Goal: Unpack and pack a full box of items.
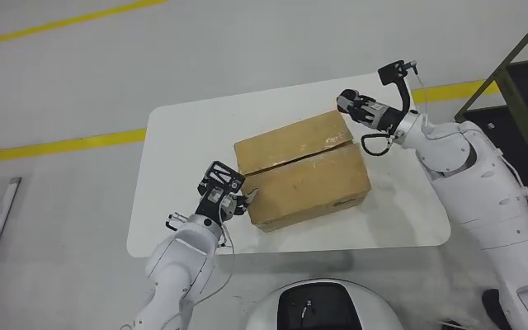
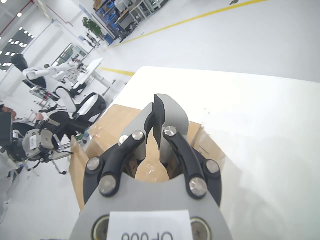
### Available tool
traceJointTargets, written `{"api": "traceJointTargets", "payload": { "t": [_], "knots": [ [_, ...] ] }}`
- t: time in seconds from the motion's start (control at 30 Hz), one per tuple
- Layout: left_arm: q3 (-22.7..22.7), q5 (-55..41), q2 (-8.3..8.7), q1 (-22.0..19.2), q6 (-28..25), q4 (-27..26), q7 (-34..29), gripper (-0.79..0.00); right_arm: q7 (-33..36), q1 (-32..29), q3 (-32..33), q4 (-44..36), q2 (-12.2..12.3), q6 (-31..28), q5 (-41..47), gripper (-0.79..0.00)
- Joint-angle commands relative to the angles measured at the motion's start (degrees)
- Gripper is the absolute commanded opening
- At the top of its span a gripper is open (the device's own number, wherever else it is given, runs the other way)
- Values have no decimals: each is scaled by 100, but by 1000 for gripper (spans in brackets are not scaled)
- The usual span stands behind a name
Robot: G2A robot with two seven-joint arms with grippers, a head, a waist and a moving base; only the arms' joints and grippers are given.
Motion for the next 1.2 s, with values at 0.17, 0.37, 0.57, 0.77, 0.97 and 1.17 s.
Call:
{"api": "traceJointTargets", "payload": {
  "t": [0.17,0.37,0.57,0.77,0.97,1.17],
  "knots": [
    [130,117,-29,-89,109,213,-142,0,-557,-389,-335,-616,-44,149,-766,-785],
    [136,216,-41,-138,134,323,-208,0,-981,-632,-756,-776,-102,478,-1825,-785],
    [105,228,-54,-160,183,340,-252,0,-1270,-744,-968,-706,-146,639,-2446,-785],
    [-24,219,-54,-145,169,167,-377,0,-1389,-753,-1011,-642,-186,711,-2588,-785],
    [-450,310,-29,94,356,-174,-684,0,-1382,-781,-1010,-632,-220,691,-2525,-785],
    [-478,471,-27,663,594,-104,-280,0,-1333,-806,-964,-674,-239,683,-2502,-785]
  ]
}}
